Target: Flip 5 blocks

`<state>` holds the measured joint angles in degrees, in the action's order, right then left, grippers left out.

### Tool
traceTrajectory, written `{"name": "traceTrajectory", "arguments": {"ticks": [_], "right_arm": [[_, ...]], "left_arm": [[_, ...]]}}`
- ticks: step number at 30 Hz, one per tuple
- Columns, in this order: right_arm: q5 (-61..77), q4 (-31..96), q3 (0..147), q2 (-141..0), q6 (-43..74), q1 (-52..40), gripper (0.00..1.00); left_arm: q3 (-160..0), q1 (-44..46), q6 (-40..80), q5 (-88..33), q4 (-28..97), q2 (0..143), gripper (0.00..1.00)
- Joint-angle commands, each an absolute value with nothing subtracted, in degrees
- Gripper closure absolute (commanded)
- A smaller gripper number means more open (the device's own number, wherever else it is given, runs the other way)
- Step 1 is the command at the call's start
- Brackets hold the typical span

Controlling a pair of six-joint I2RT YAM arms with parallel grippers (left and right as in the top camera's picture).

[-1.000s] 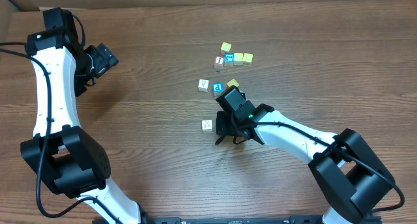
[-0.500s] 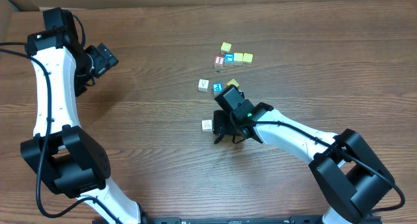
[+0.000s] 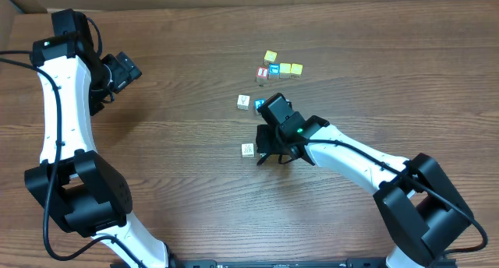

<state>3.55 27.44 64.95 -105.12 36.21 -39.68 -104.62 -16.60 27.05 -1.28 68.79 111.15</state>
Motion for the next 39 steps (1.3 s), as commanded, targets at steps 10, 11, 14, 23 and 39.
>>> {"name": "traceTrajectory", "arguments": {"ticks": [10,11,14,23,39], "right_arm": [[2.2,29.1,66.3,-104.7,36.2,-38.1,0.87],[2.2,30.2,66.3,-104.7,36.9,-37.9,0.92],[2.2,32.3,65.9,-104.7,38.7,-37.8,0.94],[4.8,32.7,64.7,-104.7,39.3,-38.7,0.94],[6.3,32.6,64.3,-104.7,42.5,-38.7,0.92]], "left_arm": [[-105.5,-16.6,26.8,-1.1,68.8,110.5,0.0],[-105.5,-16.6,26.8,-1.1,68.8,110.5,0.0],[-105.5,-16.6,26.8,-1.1,68.8,110.5,0.0],[-105.5,-16.6,26.8,-1.1,68.8,110.5,0.0],[-105.5,-16.6,26.8,-1.1,68.8,110.5,0.0]]}}
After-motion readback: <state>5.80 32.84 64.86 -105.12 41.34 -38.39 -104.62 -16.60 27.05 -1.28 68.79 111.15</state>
